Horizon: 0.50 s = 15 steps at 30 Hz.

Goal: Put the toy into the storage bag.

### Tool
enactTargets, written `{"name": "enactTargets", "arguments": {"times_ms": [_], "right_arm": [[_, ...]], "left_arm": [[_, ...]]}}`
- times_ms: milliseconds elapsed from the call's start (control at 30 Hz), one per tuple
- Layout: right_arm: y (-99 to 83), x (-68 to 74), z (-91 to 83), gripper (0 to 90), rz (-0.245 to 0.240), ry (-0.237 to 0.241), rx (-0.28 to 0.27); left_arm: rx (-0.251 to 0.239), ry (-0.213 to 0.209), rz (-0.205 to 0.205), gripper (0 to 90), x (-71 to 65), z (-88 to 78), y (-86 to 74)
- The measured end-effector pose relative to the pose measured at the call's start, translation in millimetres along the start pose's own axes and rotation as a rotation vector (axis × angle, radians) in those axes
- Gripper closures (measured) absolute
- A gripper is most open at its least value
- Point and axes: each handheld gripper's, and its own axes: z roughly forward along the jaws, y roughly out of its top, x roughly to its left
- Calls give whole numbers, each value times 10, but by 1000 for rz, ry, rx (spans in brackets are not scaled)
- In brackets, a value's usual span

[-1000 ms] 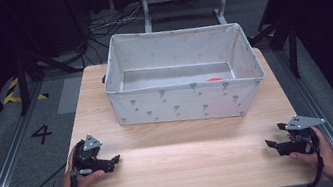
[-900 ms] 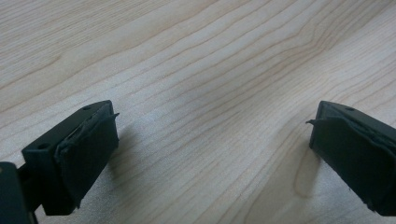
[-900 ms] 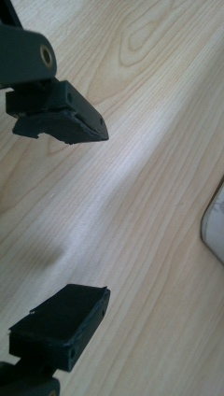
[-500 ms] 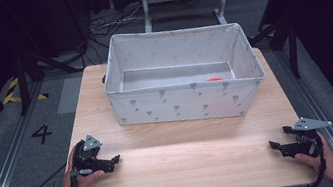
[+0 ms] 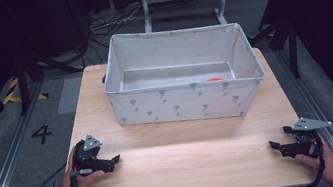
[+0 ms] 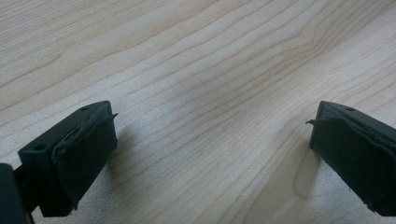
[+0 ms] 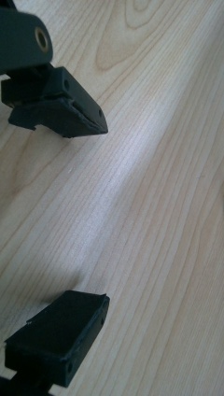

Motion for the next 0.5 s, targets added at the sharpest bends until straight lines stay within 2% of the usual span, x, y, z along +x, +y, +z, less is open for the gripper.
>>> {"name": "enactTargets", "arguments": {"times_ms": [500], "right_arm": [[4,1,6,129,6,-9,3]], "left_arm": [[5,7,0,3,-3,0,4]]}}
